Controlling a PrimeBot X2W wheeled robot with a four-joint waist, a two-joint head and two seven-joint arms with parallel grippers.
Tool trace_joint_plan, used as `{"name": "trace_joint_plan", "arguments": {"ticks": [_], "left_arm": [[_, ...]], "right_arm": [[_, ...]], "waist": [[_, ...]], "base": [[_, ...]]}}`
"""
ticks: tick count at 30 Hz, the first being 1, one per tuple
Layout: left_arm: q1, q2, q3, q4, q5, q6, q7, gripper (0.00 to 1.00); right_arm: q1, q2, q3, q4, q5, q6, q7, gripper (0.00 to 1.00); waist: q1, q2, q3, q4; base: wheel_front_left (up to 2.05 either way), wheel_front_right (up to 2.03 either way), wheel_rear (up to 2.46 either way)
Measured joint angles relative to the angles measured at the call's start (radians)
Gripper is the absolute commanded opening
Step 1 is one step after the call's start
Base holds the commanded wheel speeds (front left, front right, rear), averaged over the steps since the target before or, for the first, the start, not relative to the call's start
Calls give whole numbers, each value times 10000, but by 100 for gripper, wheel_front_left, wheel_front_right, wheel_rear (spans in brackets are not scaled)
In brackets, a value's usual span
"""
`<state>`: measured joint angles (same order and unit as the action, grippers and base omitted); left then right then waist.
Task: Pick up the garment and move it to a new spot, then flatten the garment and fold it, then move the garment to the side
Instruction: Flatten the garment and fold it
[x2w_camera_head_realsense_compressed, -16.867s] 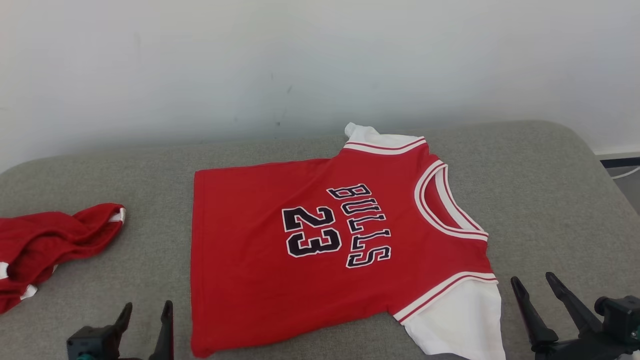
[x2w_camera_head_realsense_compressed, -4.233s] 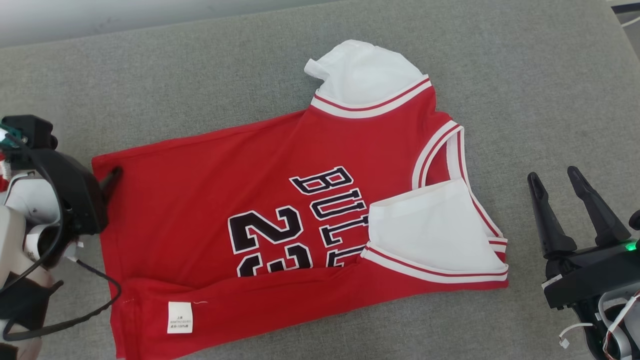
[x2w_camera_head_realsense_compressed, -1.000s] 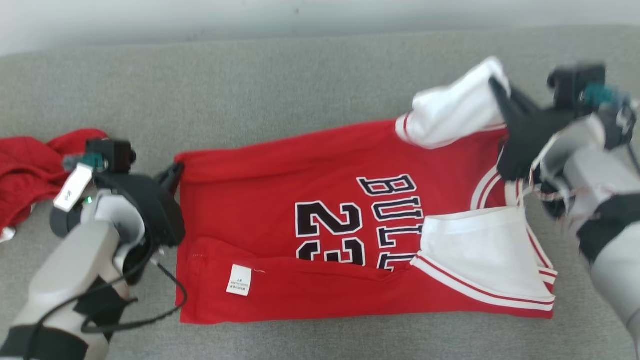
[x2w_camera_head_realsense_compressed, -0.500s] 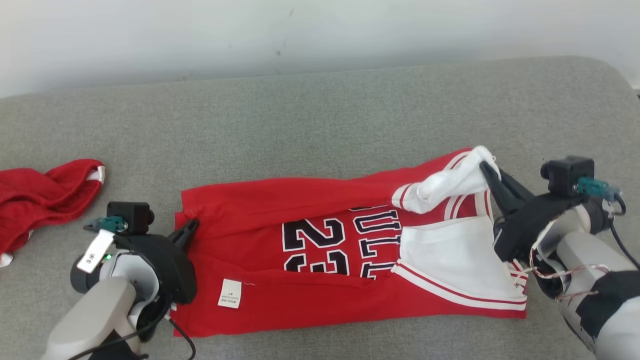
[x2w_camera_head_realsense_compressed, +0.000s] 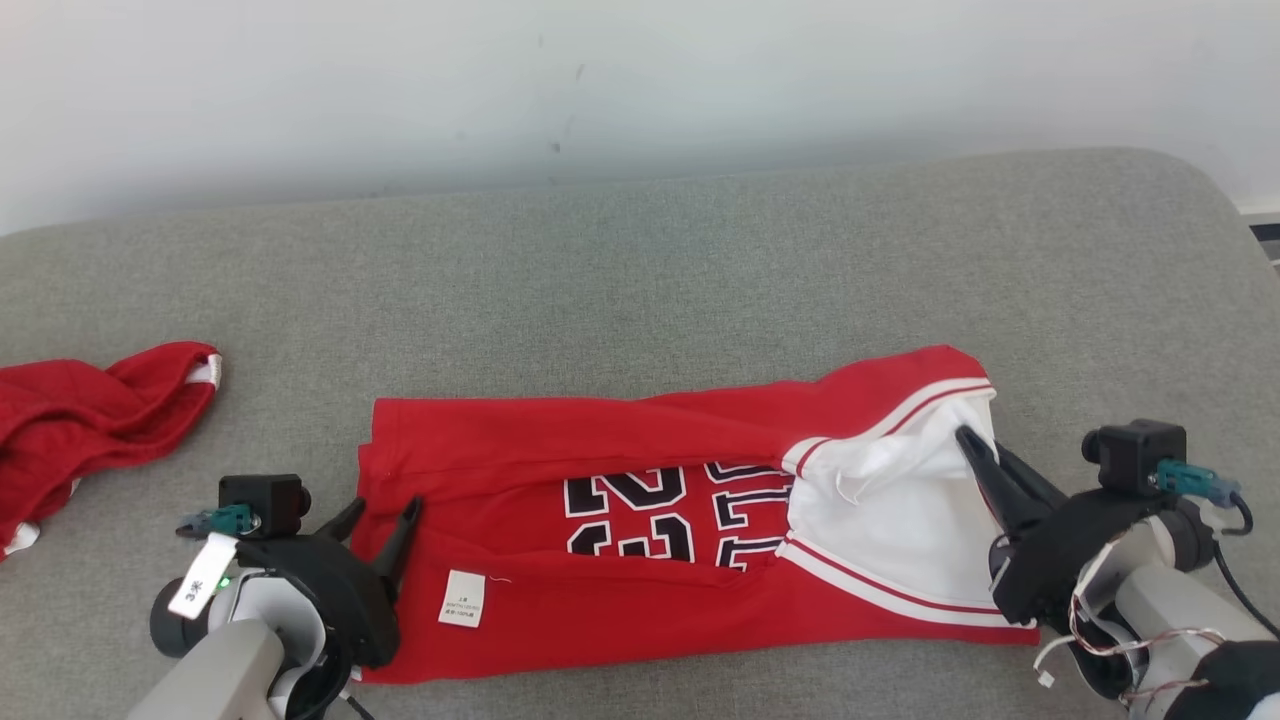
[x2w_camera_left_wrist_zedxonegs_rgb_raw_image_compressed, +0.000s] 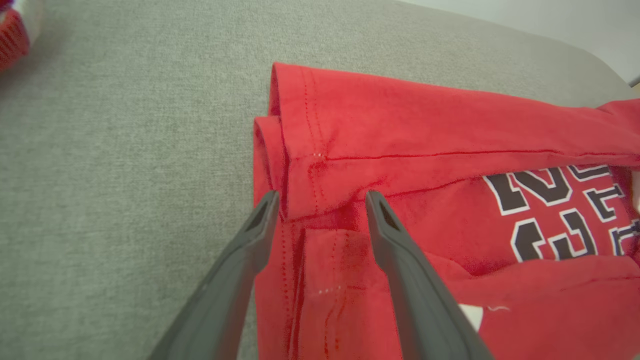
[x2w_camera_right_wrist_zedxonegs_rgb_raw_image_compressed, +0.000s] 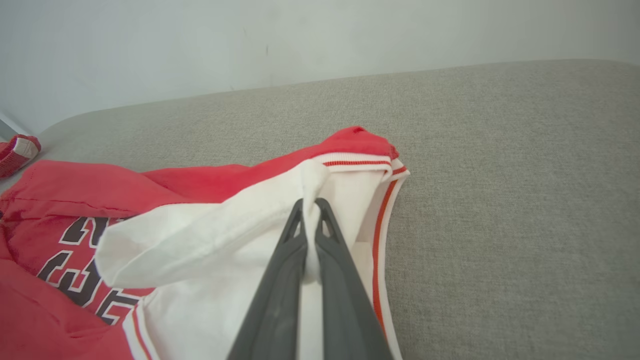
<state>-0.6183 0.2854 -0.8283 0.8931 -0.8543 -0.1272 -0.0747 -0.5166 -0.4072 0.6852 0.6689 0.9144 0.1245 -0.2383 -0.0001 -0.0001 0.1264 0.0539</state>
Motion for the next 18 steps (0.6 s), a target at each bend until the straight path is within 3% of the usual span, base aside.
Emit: {"name": "trace_joint_plan", "arguments": {"ticks": [10, 11, 18], "left_arm": [[450, -140, 184, -654, 52, 577, -1179, 100], [580, -128, 199, -798, 71, 704, -1296, 100], [1237, 67, 184, -1039, 207, 1080, -1463, 100]], "right_arm": [[608, -456, 184, -178, -84, 0, -56, 0], [607, -453, 155, -134, -82, 0, -71, 100], [956, -407, 42, -35, 19, 0, -84, 100]], "waist": [[0, 0, -227, 71], [1, 0, -245, 87], [1, 1, -443, 95]], "base": [[0, 0, 0], [0, 0, 0], [0, 0, 0]]}}
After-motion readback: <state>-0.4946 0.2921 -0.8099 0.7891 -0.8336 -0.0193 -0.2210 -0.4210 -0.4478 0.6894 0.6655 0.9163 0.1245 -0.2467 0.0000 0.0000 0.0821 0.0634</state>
